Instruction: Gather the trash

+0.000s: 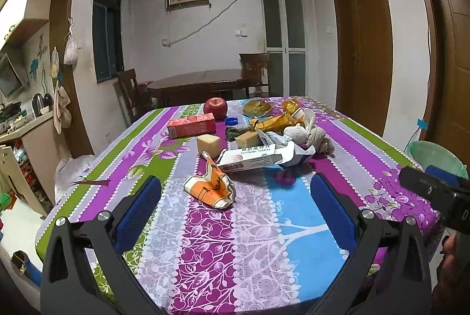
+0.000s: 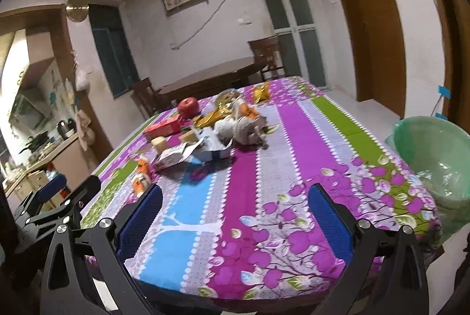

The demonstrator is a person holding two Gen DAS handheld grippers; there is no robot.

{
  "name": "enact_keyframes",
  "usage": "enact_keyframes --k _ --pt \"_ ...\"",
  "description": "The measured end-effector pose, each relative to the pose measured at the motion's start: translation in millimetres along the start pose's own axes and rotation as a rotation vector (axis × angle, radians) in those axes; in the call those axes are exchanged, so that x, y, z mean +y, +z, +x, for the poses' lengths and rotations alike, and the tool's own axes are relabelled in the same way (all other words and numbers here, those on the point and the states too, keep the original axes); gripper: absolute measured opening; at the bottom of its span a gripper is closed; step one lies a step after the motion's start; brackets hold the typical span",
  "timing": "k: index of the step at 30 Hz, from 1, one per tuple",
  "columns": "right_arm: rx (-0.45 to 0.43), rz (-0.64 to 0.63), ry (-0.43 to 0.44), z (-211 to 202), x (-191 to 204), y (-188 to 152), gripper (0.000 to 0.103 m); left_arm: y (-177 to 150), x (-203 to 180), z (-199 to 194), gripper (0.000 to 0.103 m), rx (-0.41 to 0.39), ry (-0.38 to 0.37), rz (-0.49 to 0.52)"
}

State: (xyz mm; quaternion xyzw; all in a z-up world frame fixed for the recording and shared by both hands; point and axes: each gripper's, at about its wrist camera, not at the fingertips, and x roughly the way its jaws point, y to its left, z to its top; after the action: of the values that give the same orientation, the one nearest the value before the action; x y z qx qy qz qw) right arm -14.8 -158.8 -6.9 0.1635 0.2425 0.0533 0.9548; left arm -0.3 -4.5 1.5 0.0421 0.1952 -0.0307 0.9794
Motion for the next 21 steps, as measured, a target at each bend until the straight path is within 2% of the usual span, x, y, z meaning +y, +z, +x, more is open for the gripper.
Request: enact_keyframes --k 9,21 --pt "0.008 0.073 0.000 4 -12 -1 0.099 0 4 4 0.098 0.013 0.027 -0.014" --pt "-0.017 -0.004 -0.047 -2 -1 3 0.099 0 8 6 0.098 0.022 0.050 -0.030"
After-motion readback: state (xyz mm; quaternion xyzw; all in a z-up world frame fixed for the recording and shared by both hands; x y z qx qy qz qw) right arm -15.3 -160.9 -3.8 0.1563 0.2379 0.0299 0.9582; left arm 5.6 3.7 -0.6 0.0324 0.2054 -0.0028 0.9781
